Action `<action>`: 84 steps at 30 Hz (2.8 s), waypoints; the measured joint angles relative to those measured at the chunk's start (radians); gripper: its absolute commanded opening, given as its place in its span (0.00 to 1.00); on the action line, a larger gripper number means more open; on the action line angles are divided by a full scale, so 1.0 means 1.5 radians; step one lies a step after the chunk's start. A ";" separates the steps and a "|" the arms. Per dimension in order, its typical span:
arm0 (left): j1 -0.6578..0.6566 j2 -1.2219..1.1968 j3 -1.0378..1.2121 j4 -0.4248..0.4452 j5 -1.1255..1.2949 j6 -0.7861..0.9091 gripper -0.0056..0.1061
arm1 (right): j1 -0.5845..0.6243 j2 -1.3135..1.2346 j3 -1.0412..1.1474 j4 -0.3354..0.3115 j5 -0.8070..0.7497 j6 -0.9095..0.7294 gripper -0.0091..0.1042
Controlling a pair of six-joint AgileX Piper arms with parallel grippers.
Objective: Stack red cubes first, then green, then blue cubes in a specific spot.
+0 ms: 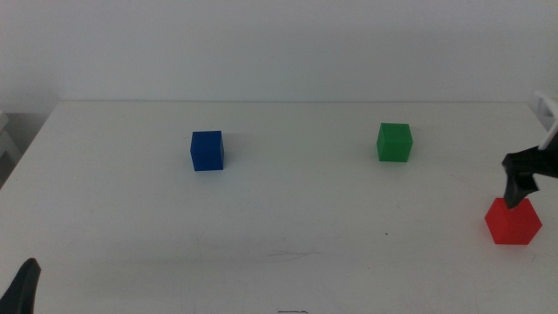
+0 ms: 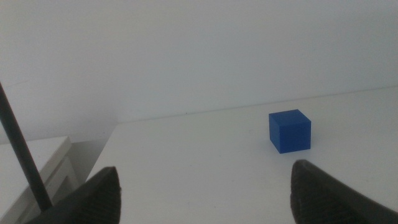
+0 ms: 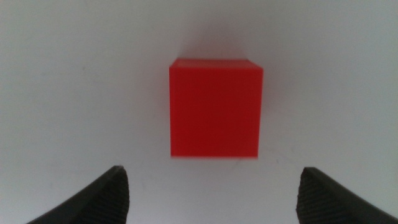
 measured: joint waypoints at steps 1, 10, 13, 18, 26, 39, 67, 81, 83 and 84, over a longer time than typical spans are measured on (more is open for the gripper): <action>0.000 0.000 0.000 0.000 0.000 0.000 0.89 | 0.000 0.010 0.000 0.000 -0.009 0.000 0.85; 0.000 0.000 0.000 0.000 0.000 0.000 0.89 | 0.000 0.067 -0.002 -0.007 -0.053 0.000 0.85; 0.000 0.000 0.000 0.000 0.000 0.000 0.89 | 0.000 0.074 -0.002 -0.007 -0.070 0.000 0.85; 0.000 0.000 0.000 0.000 0.000 0.000 0.89 | 0.000 0.090 -0.004 -0.007 -0.082 0.000 0.85; 0.000 0.000 0.000 0.000 0.000 0.000 0.89 | 0.000 0.117 -0.004 -0.007 -0.086 0.000 0.85; 0.000 0.000 0.000 0.000 0.000 0.000 0.89 | 0.000 0.137 -0.005 -0.008 -0.087 0.000 0.10; 0.000 0.000 0.000 0.000 0.000 0.000 0.89 | 0.393 0.213 -0.294 -0.010 0.072 0.421 0.07; 0.000 0.000 0.000 0.000 0.000 0.000 0.89 | 0.476 0.341 -0.428 0.026 0.072 0.481 0.07; 0.000 0.000 0.000 0.000 0.000 0.000 0.89 | 0.477 0.347 -0.428 0.027 0.072 0.485 0.07; 0.000 0.000 0.000 0.000 0.000 0.000 0.89 | 0.478 0.349 -0.428 0.028 0.072 0.487 0.07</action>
